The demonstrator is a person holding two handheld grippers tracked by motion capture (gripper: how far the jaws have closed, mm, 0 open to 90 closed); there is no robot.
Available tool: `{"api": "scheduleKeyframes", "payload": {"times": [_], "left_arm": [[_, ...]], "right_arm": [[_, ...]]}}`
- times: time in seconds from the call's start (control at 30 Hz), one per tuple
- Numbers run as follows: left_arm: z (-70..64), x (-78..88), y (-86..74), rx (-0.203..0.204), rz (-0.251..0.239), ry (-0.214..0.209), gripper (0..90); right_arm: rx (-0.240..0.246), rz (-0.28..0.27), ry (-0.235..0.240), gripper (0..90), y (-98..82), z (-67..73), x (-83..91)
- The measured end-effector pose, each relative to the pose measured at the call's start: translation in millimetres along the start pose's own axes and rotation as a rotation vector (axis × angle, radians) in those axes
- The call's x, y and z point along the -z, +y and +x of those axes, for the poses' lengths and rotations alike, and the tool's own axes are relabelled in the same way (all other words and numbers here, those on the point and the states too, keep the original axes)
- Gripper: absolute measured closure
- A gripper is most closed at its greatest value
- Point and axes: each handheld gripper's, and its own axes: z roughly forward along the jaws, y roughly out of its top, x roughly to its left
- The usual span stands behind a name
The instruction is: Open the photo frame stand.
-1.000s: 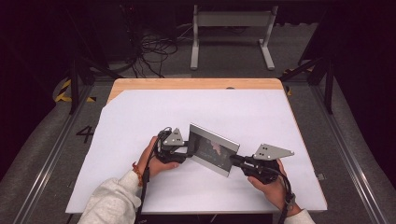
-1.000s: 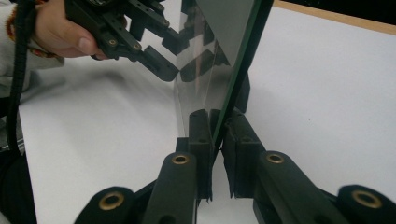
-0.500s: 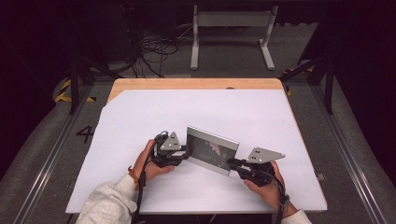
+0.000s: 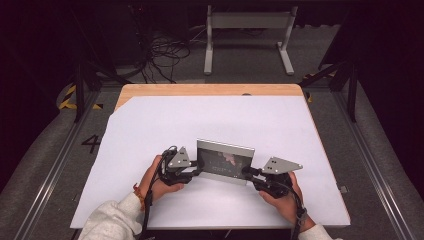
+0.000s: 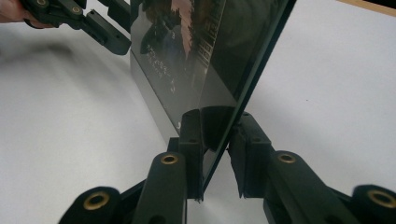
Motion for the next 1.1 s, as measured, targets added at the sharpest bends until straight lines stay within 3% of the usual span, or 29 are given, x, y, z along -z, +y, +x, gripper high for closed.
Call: {"api": "scheduleKeyframes", "payload": {"times": [0.17, 0.3, 0.43, 0.57, 1.1], "left_arm": [[-1.5, -5.4, 0.1, 0.003, -0.007, -0.009, 60.7], [-3.3, -10.1, -1.1, 0.003, -0.001, -0.005, 58.3], [-2.3, -11.4, -2.4, 0.028, -0.013, -0.013, 59.5], [1.3, -11.1, -4.5, 0.066, -0.027, -0.022, 68.1], [-3.3, -17.6, -6.9, 0.053, -0.018, 0.016, 68.0]], "right_arm": [[0.012, 0.026, -0.021, 70.2, -2.3, -0.2, -1.7], [-0.004, 0.024, 0.008, 74.3, -5.7, -5.8, 1.7], [0.004, 0.017, 0.013, 80.1, -4.2, -5.1, 4.3], [-0.007, 0.017, 0.008, 80.1, -4.0, -5.0, 3.5], [-0.029, -0.002, -0.038, 77.3, -2.7, -10.5, -5.3]]}}
